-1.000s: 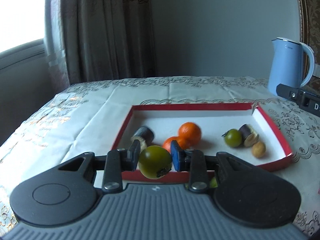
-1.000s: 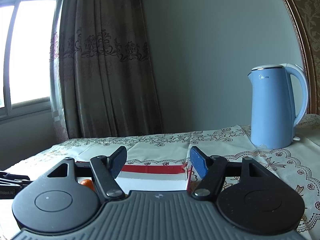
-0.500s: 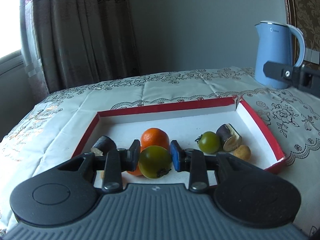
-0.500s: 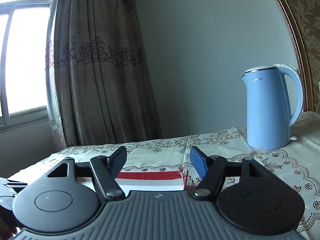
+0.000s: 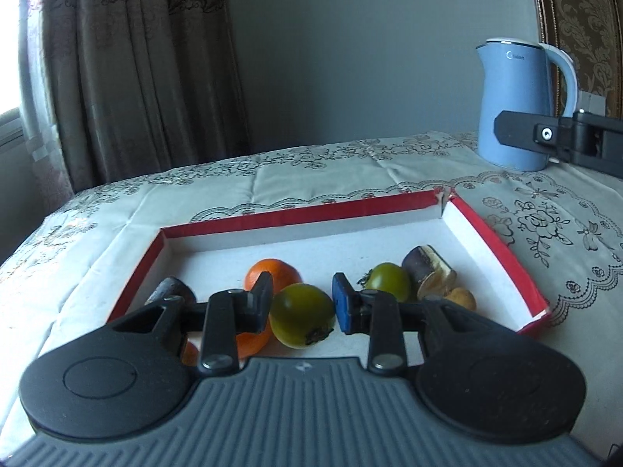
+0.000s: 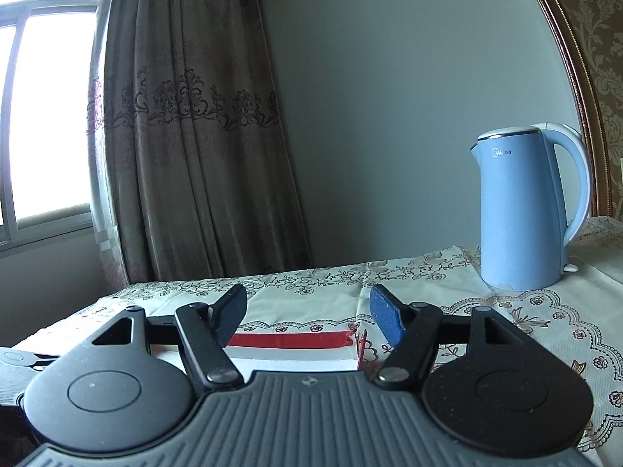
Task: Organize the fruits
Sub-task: 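Carry the green fruit into the red box and open the left gripper, then move the right gripper toward the cut lime halves beside the box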
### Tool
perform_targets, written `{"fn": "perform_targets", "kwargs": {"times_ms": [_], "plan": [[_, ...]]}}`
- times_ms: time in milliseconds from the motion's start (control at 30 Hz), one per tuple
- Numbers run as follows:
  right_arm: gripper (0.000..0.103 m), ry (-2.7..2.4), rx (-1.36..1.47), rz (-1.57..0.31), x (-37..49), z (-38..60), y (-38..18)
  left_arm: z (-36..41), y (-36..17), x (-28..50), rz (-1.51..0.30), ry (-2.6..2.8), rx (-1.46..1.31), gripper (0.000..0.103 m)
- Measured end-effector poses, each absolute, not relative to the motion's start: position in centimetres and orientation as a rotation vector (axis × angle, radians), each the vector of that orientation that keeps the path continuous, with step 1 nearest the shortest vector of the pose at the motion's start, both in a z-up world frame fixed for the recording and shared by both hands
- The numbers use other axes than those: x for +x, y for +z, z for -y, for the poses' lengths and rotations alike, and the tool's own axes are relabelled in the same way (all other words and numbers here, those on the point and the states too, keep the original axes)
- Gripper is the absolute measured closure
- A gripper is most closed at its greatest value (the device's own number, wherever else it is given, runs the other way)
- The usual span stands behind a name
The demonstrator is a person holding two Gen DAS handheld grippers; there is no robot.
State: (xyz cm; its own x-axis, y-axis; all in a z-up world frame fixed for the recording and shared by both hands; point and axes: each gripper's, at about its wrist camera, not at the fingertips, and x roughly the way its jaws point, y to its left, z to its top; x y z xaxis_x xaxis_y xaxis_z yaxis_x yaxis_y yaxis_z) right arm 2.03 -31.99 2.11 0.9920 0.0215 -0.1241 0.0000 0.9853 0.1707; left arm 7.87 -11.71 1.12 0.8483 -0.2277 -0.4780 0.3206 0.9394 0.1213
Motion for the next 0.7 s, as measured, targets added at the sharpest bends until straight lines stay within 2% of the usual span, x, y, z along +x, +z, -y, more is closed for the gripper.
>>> {"fn": "perform_targets", "kwargs": {"times_ms": [267,433,567,700], "plan": [[0.034,0.005,0.172,-0.129,2.0,32.0,2.0,12.3,1.1,8.6,-0.48,-0.276,0.197,0.071],[0.034,-0.003,0.173,-0.141,2.3,32.0,1.8,12.2,1.6,8.0,-0.431,-0.235,0.191,0.03],[0.034,-0.005,0.173,-0.146,2.3,32.0,1.6,11.6,2.5,7.3,-0.401,-0.216,0.201,0.024],[0.034,-0.003,0.166,-0.141,2.3,32.0,1.5,9.9,3.3,6.1,-0.387,-0.184,0.179,0.01]]}}
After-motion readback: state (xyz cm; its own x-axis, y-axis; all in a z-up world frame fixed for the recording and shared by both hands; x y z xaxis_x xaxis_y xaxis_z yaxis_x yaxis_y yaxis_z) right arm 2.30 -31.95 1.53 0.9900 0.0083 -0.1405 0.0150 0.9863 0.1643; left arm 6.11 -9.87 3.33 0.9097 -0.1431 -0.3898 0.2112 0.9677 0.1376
